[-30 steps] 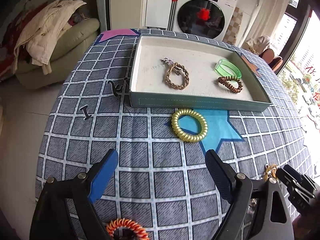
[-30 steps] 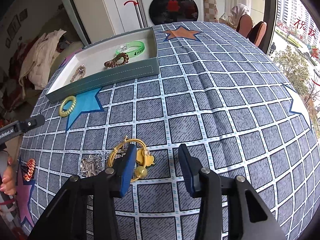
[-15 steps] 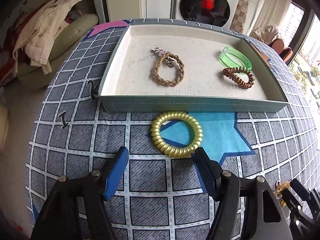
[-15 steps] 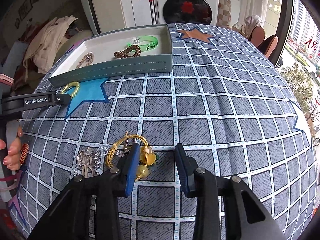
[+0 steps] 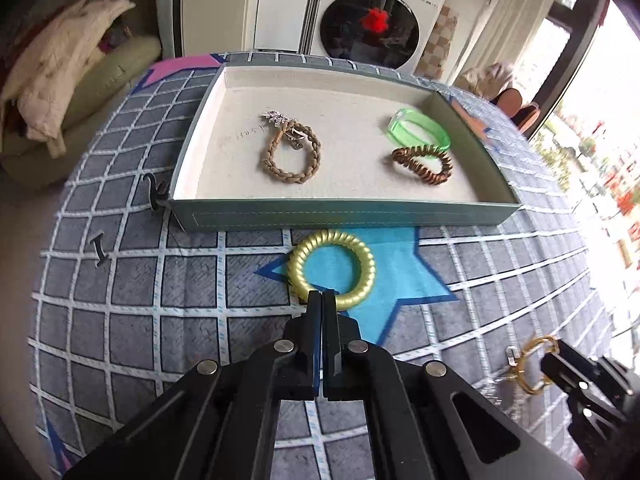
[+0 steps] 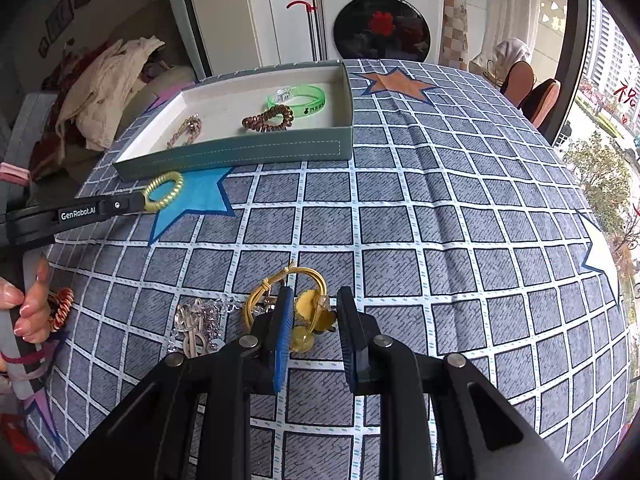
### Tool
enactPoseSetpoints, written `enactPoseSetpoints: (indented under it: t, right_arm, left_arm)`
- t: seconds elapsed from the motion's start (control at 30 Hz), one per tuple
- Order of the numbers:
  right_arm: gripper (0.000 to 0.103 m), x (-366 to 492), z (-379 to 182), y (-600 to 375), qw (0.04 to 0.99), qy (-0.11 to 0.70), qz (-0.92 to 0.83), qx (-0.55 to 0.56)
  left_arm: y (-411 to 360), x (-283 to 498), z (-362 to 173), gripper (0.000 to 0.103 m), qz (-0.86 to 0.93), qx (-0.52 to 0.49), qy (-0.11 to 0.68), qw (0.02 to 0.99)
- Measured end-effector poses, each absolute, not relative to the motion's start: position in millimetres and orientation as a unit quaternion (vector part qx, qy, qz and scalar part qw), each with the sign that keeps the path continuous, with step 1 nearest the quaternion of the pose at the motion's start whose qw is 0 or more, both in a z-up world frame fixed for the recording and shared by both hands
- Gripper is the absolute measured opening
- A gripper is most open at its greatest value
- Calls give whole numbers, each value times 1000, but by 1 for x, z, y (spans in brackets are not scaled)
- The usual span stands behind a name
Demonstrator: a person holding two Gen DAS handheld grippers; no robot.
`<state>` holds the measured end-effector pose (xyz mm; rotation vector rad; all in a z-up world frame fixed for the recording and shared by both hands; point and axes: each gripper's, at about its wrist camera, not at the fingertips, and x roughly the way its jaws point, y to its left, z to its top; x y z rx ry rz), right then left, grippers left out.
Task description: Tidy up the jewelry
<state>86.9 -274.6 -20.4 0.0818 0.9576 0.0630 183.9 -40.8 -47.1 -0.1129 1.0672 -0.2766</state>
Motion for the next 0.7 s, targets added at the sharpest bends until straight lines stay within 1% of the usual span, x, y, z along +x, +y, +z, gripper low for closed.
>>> enactPoseSetpoints:
  t: [0.17, 0.33, 0.47, 0.5, 0.53, 0.57, 0.6, 0.7]
  right_arm:
    - [24, 90, -10, -273, 891, 450, 34, 44]
    - [24, 89, -6, -271, 893, 446, 42, 53]
    - [24, 87, -5, -275, 893, 442, 48, 74]
    - [24, 87, -5, -276, 893, 441, 49, 78]
    - [24, 86, -5, -277, 893, 440, 49, 80]
    - [24, 86, -5, -278, 893, 439, 49, 82]
    - [24, 85, -4, -279, 894, 438, 50, 85]
    - [24, 84, -3, -280, 896, 433, 52, 89]
  left_arm:
    - [-37, 176, -39, 19, -139, -49, 498, 855]
    - [-40, 171, -33, 19, -115, -5, 475, 873]
    - [-43, 168, -30, 20, -120, 0, 471, 874]
    - [-43, 168, -30, 38, -123, -1, 471, 873]
    - [-44, 168, -30, 67, -120, 0, 471, 874]
    - [-44, 169, -31, 103, -111, 3, 476, 873]
    - [-45, 170, -32, 103, -99, 9, 464, 880]
    - [-50, 181, -29, 103, -99, 30, 468, 878]
